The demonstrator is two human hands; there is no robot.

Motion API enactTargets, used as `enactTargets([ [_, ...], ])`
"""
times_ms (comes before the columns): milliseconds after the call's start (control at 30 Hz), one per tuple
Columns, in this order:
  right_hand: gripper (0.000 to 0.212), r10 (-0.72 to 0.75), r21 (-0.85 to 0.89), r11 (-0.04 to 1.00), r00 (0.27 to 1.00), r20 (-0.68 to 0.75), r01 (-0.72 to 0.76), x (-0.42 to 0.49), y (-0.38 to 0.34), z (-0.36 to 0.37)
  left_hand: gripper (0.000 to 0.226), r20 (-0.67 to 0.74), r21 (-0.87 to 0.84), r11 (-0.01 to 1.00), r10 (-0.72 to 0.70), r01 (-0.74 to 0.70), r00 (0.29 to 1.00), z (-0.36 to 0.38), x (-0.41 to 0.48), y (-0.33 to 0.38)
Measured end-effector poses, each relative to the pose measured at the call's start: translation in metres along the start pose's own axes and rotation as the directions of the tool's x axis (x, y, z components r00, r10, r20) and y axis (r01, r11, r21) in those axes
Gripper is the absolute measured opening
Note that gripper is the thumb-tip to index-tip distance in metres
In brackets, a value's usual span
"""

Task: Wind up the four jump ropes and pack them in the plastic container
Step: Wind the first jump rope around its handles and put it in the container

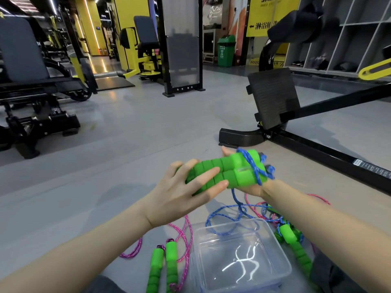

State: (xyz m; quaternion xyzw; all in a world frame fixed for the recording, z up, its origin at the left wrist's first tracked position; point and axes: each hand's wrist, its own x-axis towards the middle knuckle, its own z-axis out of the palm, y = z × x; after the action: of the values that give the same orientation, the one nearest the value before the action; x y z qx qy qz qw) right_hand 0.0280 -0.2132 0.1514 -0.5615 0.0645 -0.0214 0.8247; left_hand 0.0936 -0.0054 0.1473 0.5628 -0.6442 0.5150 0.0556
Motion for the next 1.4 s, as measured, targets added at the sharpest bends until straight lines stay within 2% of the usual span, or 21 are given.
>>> enactTargets([
  [100, 0.036, -0.085, -0.14, 0.987, 0.996, -0.01, 0.082, -0.003, 0.015, 0.01, 0.039, 0.029, 0.092, 0.995, -0.026, 0.023, 0.999, 0.004, -0.007, -0.011],
  [167, 0.035, -0.059, -0.289, 0.957, 0.995, -0.086, 0.032, -0.003, 0.015, 0.017, 0.041, 0.061, 0.142, 0.989, -0.038, 0.029, 0.997, 0.007, -0.017, -0.02],
  [267, 0.032, -0.02, -0.387, 0.92, 0.98, -0.196, -0.059, -0.008, 0.011, 0.022, 0.042, 0.104, 0.185, 0.982, -0.042, 0.022, 0.994, 0.009, -0.03, -0.032],
  [400, 0.032, -0.012, -0.528, 0.844, 0.981, -0.194, -0.094, -0.016, 0.005, 0.025, 0.044, 0.186, 0.215, 0.976, -0.064, 0.023, 0.98, 0.012, -0.042, -0.043],
  [533, 0.032, 0.067, -0.793, 0.605, 0.997, -0.035, -0.068, -0.026, -0.003, 0.035, 0.05, 0.286, 0.237, 0.971, -0.103, 0.034, 0.953, 0.011, -0.057, -0.055],
  [633, 0.03, 0.084, -0.941, 0.331, 0.991, 0.103, 0.07, -0.033, -0.017, 0.045, 0.05, 0.313, 0.226, 0.974, -0.076, 0.003, 0.947, 0.012, -0.06, -0.054],
  [700, 0.029, 0.029, -0.964, 0.195, 0.982, 0.187, 0.178, -0.034, -0.028, 0.048, 0.048, 0.314, 0.205, 0.978, -0.032, -0.035, 0.949, 0.014, -0.058, -0.045],
  [767, 0.033, -0.077, -0.967, 0.12, 0.973, 0.218, 0.226, -0.033, -0.038, 0.043, 0.045, 0.309, 0.18, 0.98, 0.025, -0.084, 0.951, 0.016, -0.053, -0.036],
  [833, 0.039, -0.166, -0.967, 0.094, 0.961, 0.22, 0.237, -0.032, -0.044, 0.034, 0.042, 0.295, 0.152, 0.979, 0.087, -0.137, 0.952, 0.016, -0.048, -0.028],
  [933, 0.049, -0.272, -0.959, 0.109, 0.935, 0.226, 0.263, -0.029, -0.046, 0.021, 0.041, 0.241, 0.067, 0.977, 0.18, -0.201, 0.954, 0.016, -0.04, -0.019],
  [1033, 0.053, -0.313, -0.94, 0.17, 0.921, 0.233, 0.296, -0.027, -0.042, 0.014, 0.046, 0.172, -0.013, 0.972, 0.235, -0.236, 0.957, 0.013, -0.031, -0.008],
  [1100, 0.051, -0.312, -0.915, 0.285, 0.931, 0.193, 0.285, -0.024, -0.041, 0.007, 0.042, 0.113, -0.054, 0.972, 0.235, -0.23, 0.965, 0.008, -0.021, -0.001],
  [1167, 0.048, -0.29, -0.857, 0.454, 0.95, 0.114, 0.241, -0.024, -0.041, 0.001, 0.036, 0.062, -0.084, 0.971, 0.229, -0.224, 0.971, 0.002, -0.012, 0.005],
  [1300, 0.046, -0.189, -0.642, 0.755, 0.982, -0.022, 0.131, -0.023, -0.028, -0.004, 0.035, 0.017, -0.109, 0.973, 0.208, -0.205, 0.978, -0.002, -0.001, 0.012],
  [1400, 0.047, -0.089, -0.489, 0.871, 0.992, -0.087, 0.035, -0.021, -0.021, -0.004, 0.035, 0.011, -0.104, 0.975, 0.198, -0.196, 0.98, -0.005, 0.003, 0.011],
])
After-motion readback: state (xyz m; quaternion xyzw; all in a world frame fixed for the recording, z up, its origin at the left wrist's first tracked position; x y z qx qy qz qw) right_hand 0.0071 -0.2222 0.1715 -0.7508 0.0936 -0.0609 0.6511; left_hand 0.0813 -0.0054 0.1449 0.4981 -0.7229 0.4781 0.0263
